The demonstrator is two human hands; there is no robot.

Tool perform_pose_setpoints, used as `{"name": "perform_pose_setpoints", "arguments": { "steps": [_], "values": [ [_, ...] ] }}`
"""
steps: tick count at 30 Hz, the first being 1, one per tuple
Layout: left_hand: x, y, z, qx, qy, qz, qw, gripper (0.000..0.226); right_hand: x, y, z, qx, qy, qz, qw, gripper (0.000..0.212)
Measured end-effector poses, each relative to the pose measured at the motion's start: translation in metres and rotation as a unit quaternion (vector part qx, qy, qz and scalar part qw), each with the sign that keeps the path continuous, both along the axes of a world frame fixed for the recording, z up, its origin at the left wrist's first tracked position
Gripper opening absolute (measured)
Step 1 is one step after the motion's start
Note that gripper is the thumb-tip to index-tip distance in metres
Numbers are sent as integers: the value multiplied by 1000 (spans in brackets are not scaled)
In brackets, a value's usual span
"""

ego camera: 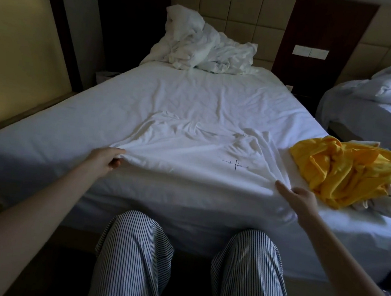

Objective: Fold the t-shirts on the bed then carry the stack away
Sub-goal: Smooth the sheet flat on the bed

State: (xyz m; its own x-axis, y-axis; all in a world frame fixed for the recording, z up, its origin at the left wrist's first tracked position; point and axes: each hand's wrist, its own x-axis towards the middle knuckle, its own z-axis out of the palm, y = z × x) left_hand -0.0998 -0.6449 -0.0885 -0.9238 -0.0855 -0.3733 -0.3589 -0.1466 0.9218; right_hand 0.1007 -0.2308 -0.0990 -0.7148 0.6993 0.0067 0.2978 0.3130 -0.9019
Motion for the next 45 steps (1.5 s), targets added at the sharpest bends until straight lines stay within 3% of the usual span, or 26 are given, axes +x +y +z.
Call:
{"name": "perform_pose_setpoints", "arguments": {
  "steps": [3,7,11,12,15,16,17,18,20,24,29,31,33,35,37,38,40,41,42,43,45],
  "values": [
    [12,5,-8,55,-29,-6,998,22,5,-13,-17,123,-89,-41,988,56],
    [22,20,-14,144,-55,-10,988,9,4,-24,-23,137,-58,-79,986,38],
    [35,40,-14,163,-36,76,983,80,5,-30,-14,2,13,-97,995,26],
    [35,45,-17,165,-34,104,980,87,6,-31,-13,-29,23,-100,994,27],
    [37,52,-22,193,-12,118,974,68,10,-23,-14,-83,37,-115,989,30],
    [34,52,-23,241,-12,126,962,60,12,-20,-12,-80,33,-122,989,27],
    [34,50,-17,288,-25,91,953,51,14,-17,-10,-73,25,-128,989,25],
    [39,54,-12,244,-11,43,969,39,16,-14,-9,-66,22,-132,989,23],
    [34,53,-11,340,-12,30,940,17,18,-10,-10,-77,32,-128,988,27],
    [33,64,-11,287,32,64,955,11,25,-9,-18,-85,57,-86,991,10],
    [37,92,7,222,141,-5,965,27,29,-7,-22,-58,52,-42,996,32],
    [36,117,21,98,168,-52,979,11,27,-5,-19,-68,49,-30,996,29],
    [42,155,40,-30,175,-140,974,17,26,-3,-14,-70,43,-10,997,21],
    [54,203,58,-69,183,-253,947,17,25,0,-10,-50,27,13,998,18],
    [70,253,66,-88,209,-366,903,2,23,4,-7,-27,19,24,999,17],
    [80,276,63,-119,234,-415,871,15,21,5,-6,-19,18,19,999,17],
    [100,317,38,-260,294,-509,766,41,19,9,-4,-15,17,-3,1000,17],
    [108,332,18,-370,321,-533,690,53,18,12,-5,-15,18,-13,1000,17],
    [116,340,3,-469,342,-532,616,57,17,15,-6,-17,14,-22,999,18],
    [121,343,-11,-533,361,-517,564,57,17,16,-7,-20,15,-27,999,17],
    [119,342,-28,-573,385,-498,525,59,16,15,-10,-21,21,-40,999,13]
  ]
}}
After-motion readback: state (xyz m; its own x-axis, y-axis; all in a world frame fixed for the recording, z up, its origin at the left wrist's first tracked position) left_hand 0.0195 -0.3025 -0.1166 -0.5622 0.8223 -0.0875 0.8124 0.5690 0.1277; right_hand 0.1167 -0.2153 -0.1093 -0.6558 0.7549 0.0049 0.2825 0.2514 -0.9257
